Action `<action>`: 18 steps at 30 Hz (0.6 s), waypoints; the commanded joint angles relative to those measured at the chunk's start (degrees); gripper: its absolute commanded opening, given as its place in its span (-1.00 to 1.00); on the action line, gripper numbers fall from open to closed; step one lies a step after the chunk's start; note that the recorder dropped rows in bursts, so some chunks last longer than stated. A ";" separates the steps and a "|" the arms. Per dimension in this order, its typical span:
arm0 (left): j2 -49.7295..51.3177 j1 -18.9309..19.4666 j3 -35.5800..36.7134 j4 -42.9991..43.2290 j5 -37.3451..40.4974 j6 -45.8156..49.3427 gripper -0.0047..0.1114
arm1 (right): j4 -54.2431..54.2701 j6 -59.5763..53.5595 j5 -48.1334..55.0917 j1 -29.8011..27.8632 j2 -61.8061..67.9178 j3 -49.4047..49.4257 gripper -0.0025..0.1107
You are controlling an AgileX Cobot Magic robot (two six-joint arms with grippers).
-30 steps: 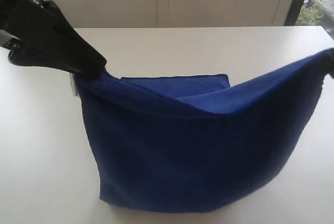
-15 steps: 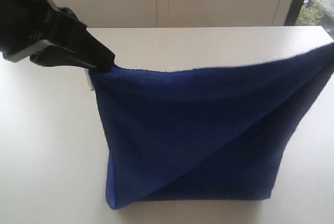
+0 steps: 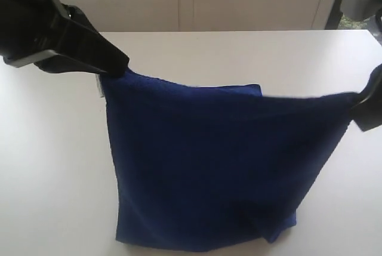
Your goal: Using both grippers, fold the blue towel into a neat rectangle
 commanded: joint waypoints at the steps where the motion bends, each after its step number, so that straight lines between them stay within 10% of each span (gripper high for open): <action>1: -0.22 -0.35 0.37 -0.20 -0.51 0.53 -0.92 | -6.84 -0.49 1.22 0.04 -3.55 -5.34 -0.96; 18: 0.13 0.30 0.01 9.60 -3.65 -4.39 -0.92 | -3.73 -2.13 -2.02 0.04 -4.86 -3.17 -0.96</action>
